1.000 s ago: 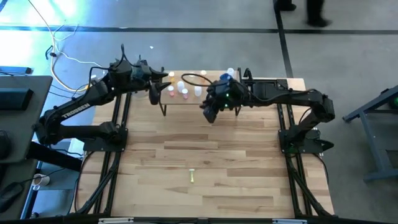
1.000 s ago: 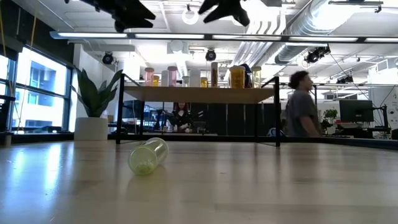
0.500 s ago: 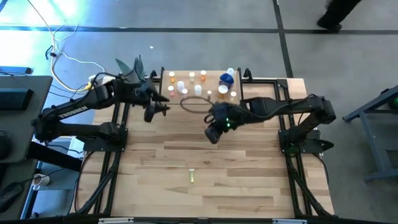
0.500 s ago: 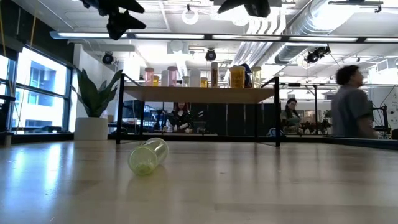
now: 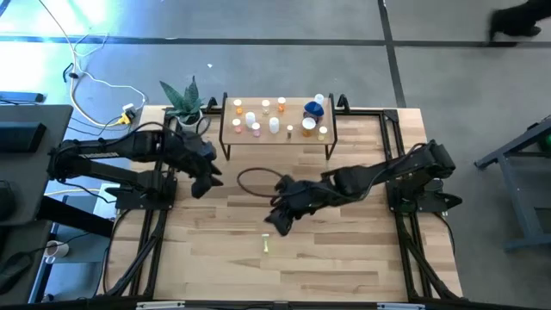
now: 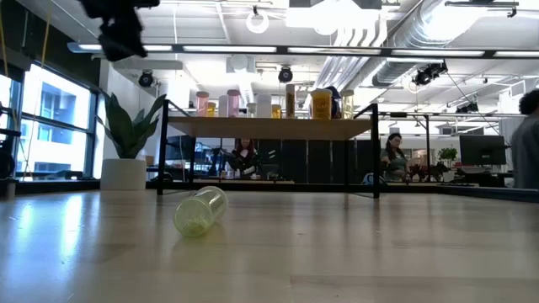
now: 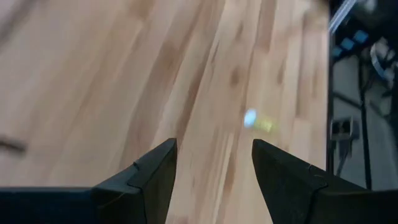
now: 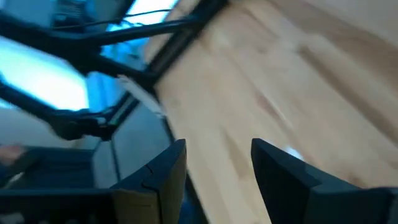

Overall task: Pick and place medicine bottles onto shelf by color
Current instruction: Put the yellow pill bottle on the shelf

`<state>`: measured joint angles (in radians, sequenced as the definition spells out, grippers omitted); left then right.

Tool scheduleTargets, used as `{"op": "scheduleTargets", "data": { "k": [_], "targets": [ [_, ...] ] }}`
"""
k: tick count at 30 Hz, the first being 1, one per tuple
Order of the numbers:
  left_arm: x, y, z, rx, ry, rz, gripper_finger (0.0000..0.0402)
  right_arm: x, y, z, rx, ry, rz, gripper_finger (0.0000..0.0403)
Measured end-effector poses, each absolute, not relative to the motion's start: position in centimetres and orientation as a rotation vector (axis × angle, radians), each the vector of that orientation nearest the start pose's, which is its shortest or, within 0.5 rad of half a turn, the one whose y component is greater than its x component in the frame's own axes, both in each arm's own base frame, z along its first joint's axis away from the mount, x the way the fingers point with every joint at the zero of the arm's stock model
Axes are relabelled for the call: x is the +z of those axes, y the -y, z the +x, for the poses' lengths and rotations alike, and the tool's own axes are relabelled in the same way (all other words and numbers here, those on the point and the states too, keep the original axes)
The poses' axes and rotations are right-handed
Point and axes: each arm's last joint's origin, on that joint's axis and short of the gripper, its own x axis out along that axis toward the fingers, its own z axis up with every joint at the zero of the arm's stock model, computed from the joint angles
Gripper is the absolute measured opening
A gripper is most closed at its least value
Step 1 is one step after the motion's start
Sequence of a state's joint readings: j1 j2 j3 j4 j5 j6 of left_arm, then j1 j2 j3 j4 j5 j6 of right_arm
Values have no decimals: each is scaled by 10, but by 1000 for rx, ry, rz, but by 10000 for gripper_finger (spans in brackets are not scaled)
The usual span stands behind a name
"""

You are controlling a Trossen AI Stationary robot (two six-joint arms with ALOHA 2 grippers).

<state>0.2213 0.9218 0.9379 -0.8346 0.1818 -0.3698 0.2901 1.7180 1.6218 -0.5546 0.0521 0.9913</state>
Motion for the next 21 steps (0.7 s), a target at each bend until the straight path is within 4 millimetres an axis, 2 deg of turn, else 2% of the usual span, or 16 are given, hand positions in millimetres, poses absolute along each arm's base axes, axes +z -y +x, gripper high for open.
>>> {"op": "scheduleTargets", "data": {
  "k": [9, 16, 21],
  "targets": [
    [297, -9, 157, 212, -980, -518, 200, 322, -129, 403, 8, -574, 822, 172],
    [297, -2, 157, 231, -977, -483, 200, 271, -141, 423, -64, -710, 903, 172],
    [297, -2, 157, 256, -970, -459, 200, 239, -151, 430, -132, -817, 1004, 172]
  ]
}}
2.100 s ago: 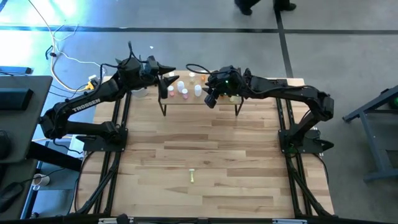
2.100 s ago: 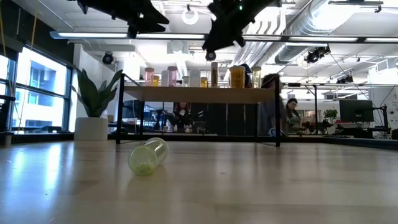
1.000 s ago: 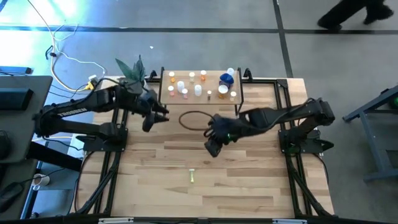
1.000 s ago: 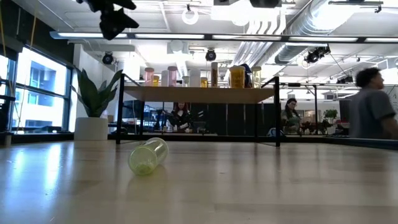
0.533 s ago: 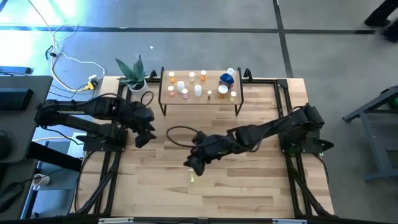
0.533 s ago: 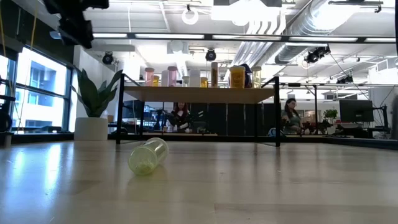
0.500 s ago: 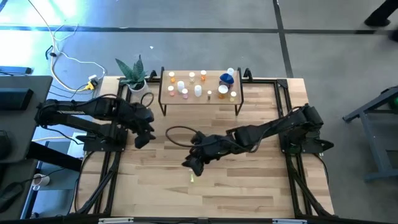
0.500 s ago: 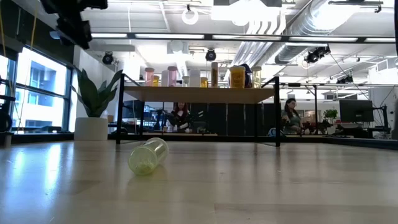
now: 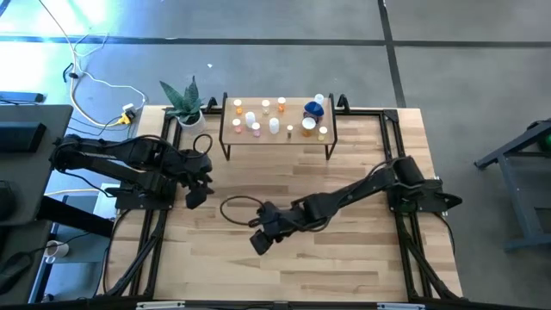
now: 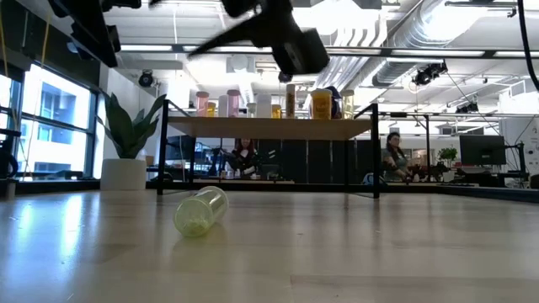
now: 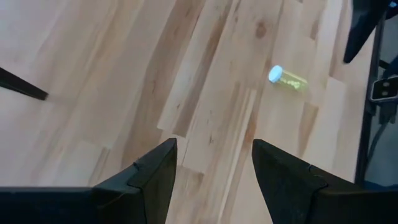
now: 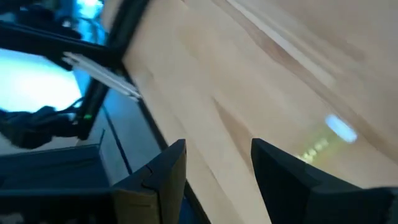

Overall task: Pick and place medicine bottles onto shelf by color
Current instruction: Put the yellow pill bottle on the shelf

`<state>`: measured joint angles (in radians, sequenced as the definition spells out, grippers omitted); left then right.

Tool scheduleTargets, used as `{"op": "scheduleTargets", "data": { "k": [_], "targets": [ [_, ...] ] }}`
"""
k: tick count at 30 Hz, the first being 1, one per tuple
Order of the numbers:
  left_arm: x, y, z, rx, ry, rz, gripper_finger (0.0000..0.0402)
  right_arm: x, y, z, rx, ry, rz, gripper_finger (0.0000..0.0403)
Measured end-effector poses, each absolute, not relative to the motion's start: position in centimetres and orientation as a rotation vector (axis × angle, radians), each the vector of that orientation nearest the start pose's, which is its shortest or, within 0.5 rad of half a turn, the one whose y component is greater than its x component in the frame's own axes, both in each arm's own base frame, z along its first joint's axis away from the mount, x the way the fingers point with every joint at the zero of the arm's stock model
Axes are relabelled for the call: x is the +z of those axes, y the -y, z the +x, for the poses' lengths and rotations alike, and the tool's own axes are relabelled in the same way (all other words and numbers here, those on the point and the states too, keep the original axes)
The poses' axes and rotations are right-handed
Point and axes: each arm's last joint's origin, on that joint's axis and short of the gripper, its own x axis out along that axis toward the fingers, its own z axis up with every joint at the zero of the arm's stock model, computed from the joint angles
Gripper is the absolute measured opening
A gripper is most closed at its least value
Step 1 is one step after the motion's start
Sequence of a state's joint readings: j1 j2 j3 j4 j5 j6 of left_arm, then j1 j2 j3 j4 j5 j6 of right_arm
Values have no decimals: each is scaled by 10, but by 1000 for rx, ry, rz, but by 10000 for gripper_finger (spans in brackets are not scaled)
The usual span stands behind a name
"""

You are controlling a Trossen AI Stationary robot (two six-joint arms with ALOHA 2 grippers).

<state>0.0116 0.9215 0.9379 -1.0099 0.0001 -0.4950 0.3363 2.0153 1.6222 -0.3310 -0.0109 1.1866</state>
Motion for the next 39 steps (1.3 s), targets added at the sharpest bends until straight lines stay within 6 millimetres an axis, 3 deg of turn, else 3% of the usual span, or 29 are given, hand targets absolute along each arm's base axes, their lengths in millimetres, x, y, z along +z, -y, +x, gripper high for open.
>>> {"op": "scheduleTargets", "data": {
  "k": [14, 23, 33, 39],
  "targets": [
    [297, -3, 157, 302, -956, -437, 200, 180, -161, 430, -365, -998, 1096, 172],
    [297, -3, 158, 301, -951, -438, 200, 164, -176, 428, -471, -976, 1156, 172],
    [297, -3, 158, 310, -943, -460, 200, 148, -177, 430, -519, -974, 1158, 172],
    [297, -3, 158, 310, -943, -459, 200, 148, -175, 432, -534, -932, 1152, 172]
  ]
}}
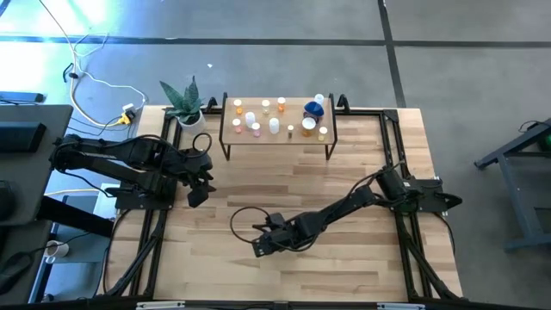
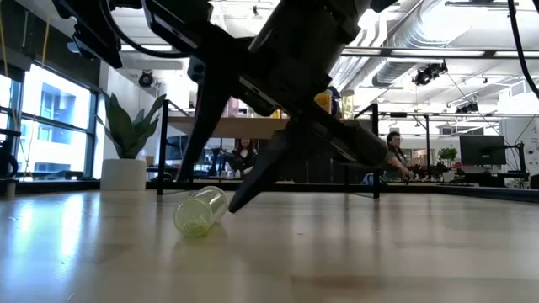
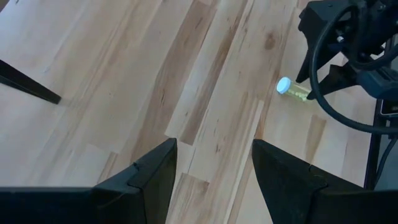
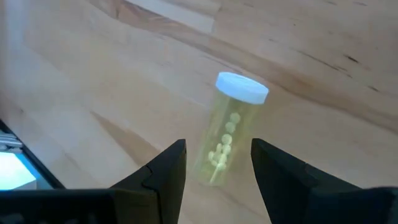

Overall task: Pick and place medicine bottles onto shelf by color
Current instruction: Put the yellow pill bottle on the shelf

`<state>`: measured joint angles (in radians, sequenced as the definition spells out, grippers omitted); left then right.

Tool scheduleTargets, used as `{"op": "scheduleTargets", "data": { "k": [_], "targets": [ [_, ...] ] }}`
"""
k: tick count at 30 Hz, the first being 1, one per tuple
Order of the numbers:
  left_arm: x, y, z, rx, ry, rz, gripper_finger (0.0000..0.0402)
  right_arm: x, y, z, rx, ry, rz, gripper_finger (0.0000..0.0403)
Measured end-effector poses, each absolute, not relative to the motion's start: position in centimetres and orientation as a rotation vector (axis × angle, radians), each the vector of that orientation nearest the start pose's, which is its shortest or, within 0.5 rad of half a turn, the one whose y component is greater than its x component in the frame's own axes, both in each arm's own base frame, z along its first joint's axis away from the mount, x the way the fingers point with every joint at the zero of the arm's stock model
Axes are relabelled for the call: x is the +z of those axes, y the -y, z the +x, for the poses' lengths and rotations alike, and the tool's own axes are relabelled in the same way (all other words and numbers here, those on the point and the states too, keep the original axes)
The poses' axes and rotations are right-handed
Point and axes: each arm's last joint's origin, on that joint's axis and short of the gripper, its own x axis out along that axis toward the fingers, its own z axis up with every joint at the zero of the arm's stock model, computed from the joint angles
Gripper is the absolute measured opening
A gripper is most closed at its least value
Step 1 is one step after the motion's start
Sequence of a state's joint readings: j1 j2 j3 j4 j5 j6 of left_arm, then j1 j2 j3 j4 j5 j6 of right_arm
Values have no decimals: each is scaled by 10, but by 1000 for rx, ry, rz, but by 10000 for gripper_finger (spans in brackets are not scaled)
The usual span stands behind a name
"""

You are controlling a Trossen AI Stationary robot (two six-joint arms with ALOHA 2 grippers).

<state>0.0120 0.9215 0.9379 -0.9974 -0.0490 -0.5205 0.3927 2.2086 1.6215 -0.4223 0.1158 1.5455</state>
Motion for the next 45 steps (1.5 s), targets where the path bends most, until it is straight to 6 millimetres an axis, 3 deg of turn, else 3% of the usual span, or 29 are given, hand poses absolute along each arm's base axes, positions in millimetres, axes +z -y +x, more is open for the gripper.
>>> {"op": "scheduleTargets", "data": {
  "k": [7, 24, 36, 45],
  "targets": [
    [297, -3, 158, 310, -942, -460, 200, 137, -174, 437, -523, -930, 1165, 172],
    [297, -3, 158, 307, -945, -461, 200, 135, -174, 424, -579, -1054, 1063, 171],
    [297, -3, 158, 308, -944, -465, 200, 134, -171, 425, -429, -1110, 863, 171],
    [297, -3, 158, 319, -940, -486, 200, 131, -168, 420, -468, -1147, 794, 132]
  ]
}}
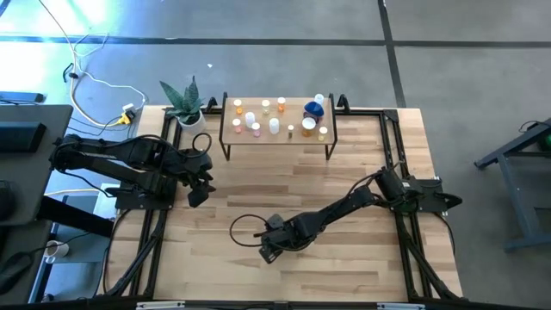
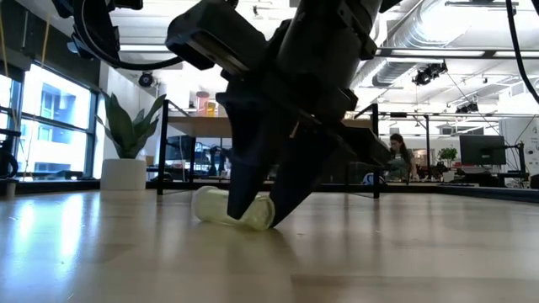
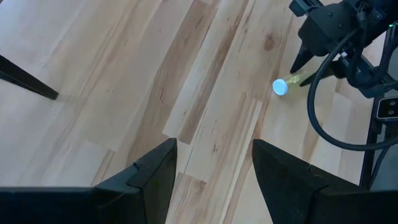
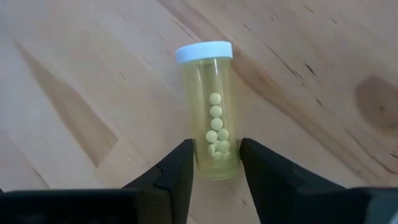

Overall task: Pick and place medicine bottles onto shelf by color
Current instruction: Put the yellow pill bottle on the shelf

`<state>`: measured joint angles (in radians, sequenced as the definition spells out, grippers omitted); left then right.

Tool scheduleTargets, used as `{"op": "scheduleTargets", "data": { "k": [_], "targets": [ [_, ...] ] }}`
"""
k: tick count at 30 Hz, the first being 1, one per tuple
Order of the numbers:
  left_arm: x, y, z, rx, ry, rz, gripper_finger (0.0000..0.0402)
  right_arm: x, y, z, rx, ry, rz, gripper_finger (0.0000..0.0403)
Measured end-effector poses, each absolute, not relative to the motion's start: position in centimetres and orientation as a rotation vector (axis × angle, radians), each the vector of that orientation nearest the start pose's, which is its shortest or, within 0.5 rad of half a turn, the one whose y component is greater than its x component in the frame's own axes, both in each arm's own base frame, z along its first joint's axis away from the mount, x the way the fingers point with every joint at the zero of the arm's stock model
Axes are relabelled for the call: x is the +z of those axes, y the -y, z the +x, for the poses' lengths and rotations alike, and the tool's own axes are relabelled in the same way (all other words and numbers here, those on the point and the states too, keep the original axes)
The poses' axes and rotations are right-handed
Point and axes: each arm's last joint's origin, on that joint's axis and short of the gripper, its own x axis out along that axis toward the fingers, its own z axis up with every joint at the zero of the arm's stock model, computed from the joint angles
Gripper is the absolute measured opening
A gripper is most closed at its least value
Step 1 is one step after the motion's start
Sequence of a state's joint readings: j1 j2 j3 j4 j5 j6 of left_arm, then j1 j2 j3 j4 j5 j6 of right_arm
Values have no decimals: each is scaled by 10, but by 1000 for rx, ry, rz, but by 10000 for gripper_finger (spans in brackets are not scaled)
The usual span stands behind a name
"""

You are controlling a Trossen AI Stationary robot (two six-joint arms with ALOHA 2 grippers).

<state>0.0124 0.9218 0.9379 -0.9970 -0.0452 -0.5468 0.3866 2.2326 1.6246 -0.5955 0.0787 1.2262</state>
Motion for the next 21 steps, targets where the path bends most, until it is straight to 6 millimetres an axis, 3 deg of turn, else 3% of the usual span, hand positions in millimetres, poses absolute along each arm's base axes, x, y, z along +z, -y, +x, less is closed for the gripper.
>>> {"op": "scheduleTargets", "data": {
  "k": [14, 21],
  "targets": [
    [297, -3, 158, 311, -942, -471, 200, 131, -157, 424, -429, -1166, 770, 83],
    [297, 0, 158, 214, -974, -572, 200, 139, -155, 425, -427, -1120, 751, 81]
  ]
}}
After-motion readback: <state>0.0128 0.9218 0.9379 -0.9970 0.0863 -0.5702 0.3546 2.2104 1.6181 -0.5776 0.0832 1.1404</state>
